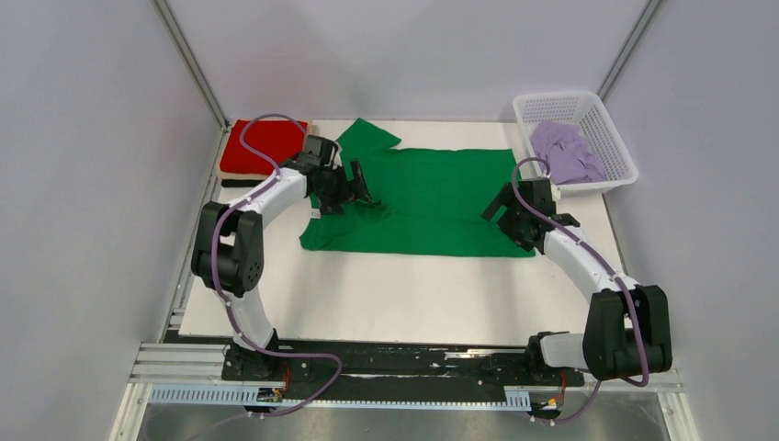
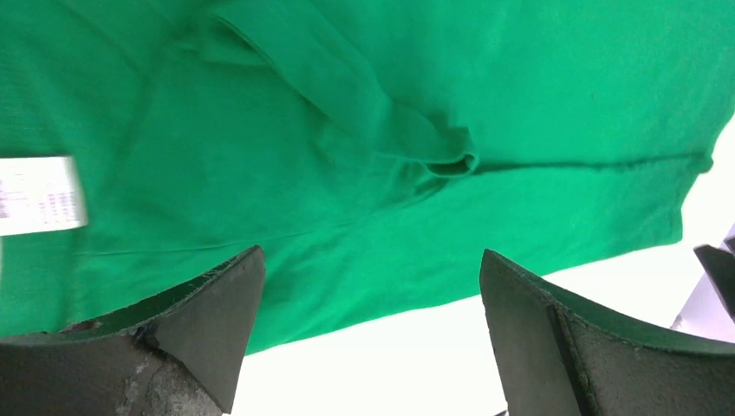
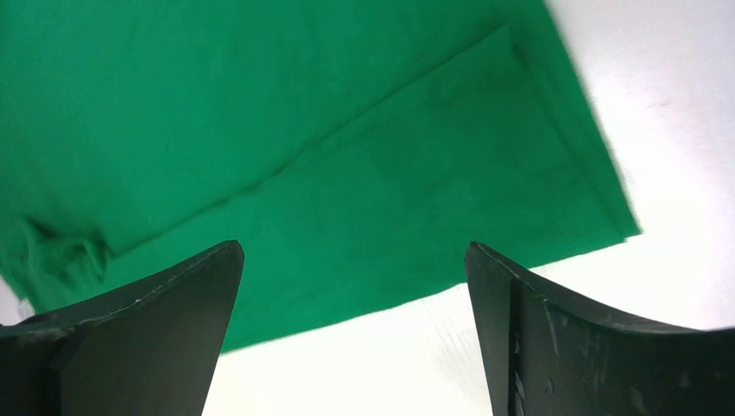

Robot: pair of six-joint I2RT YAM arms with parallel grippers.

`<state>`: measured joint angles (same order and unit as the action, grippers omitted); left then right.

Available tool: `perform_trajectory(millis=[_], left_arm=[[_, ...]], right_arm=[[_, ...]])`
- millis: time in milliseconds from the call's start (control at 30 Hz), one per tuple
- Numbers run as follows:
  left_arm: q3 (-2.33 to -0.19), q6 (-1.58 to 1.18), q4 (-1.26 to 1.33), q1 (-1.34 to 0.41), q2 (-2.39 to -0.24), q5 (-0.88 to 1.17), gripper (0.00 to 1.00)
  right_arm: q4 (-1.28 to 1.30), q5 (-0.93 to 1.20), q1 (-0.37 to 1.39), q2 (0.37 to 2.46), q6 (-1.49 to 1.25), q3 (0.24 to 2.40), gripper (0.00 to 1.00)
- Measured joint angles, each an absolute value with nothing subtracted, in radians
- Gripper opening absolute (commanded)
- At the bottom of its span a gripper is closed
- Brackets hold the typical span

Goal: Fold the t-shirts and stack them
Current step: Fold the flattened tshirt in 1/3 of the way

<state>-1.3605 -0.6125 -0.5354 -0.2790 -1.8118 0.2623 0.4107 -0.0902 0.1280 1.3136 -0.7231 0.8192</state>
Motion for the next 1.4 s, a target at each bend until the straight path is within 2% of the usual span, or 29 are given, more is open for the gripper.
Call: perform_trajectory(millis=[300,567,800,1033,1233,1400], left_arm=[[-1.352,-0.667,-0.367,-0.344,-1.958,0.347,1.0],[-1.543,-0.691,-0.316,-0.344,-2.116,0.36,1.0],[-1.79,-0.646,-0.392,-0.344,-2.259,0.354,1.0],[-1.929,-0.587,-0.447,-0.344,-2.348,0.375,1.0],[-1.93,-0.53,-0.502,-0.348,-2.325,0.352,1.0],[-1.696,-0.508,-0.502,-0.363,-2.075,0.237,1.0]], right_arm=[[0.322,0.026,0.137,1.315,-0.702,0.78,1.0],[0.294,0.031,0.137,1.316,-0.682,0.756,1.0],[0.29,0.033,0.137,1.336,-0.676,0.756,1.0],[0.286,0.036,0.143,1.34,-0.655,0.756,1.0],[0.278,-0.008,0.232,1.374,-0.597,0.794,1.0],[0.259,-0.078,0.331,1.473,-0.548,0.875,1.0]])
